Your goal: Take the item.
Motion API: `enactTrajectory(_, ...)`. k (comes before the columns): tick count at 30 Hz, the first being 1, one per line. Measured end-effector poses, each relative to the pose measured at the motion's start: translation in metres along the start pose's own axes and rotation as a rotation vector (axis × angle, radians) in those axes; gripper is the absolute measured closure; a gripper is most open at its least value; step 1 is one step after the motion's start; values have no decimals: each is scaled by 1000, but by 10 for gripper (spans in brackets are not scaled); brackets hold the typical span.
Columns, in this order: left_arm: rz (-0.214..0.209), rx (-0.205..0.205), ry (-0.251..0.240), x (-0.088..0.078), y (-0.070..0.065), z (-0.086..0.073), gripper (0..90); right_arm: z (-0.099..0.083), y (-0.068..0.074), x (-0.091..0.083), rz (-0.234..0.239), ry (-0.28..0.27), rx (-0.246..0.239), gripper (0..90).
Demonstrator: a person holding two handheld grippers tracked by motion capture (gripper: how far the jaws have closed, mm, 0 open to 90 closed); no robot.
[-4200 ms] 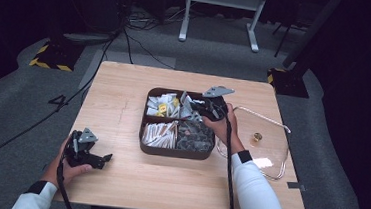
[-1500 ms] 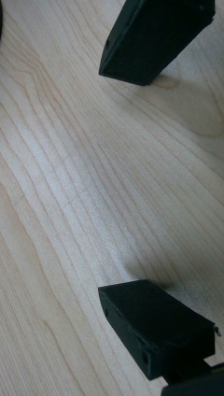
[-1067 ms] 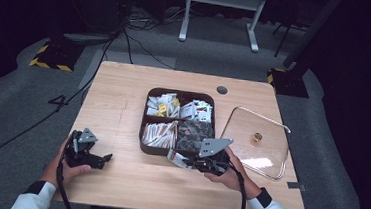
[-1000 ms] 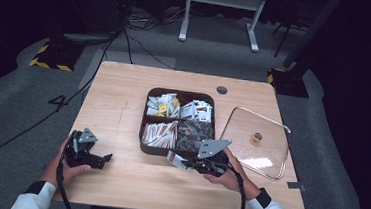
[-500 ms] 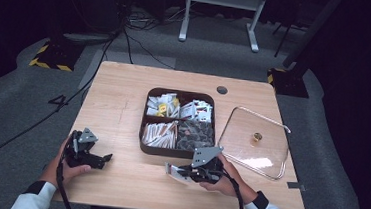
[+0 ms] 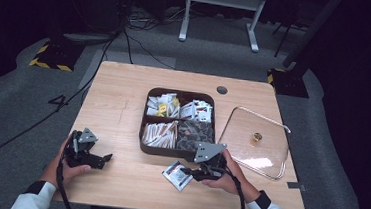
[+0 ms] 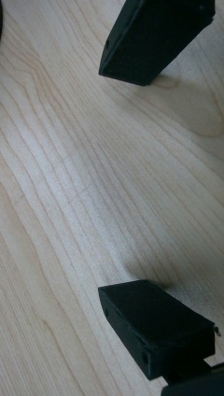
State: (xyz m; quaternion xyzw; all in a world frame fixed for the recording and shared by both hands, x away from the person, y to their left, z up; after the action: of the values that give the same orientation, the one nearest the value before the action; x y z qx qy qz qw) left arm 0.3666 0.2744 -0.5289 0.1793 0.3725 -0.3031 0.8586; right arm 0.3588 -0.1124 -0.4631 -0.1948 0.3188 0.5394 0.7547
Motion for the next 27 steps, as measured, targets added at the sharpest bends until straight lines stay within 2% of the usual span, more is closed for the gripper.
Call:
enactTrajectory(5,-1,0,0,0,0,0,5,1,-6,-10,-22,-27,6,544)
enactTrajectory(14,0,0,0,0,0,0,4,2,-22,-29,-82,-79,49,485)
enactTrajectory(19,0,0,0,0,0,0,5,1,-35,-42,-139,-110,87,420)
enactTrajectory(20,0,0,0,0,0,0,5,1,-35,-42,-139,-110,87,420)
enactTrajectory(23,0,0,0,0,0,0,5,-1,-43,-46,-185,-115,102,371)
enactTrajectory(27,0,0,0,0,0,0,5,-2,-50,-51,-219,-132,107,340)
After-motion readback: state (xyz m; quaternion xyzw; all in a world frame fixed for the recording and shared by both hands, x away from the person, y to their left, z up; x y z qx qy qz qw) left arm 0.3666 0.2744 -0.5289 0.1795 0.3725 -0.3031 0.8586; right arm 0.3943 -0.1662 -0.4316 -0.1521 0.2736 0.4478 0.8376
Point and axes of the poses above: each handheld gripper's, and its own axes: x roughly forward along the jaws, z roughly out of its top, y roughly to its left, the point moved 3 cm from there along x, roughly forward along the jaws, and after that the axes turned 9 degrees about x, right-handed, at the moved point
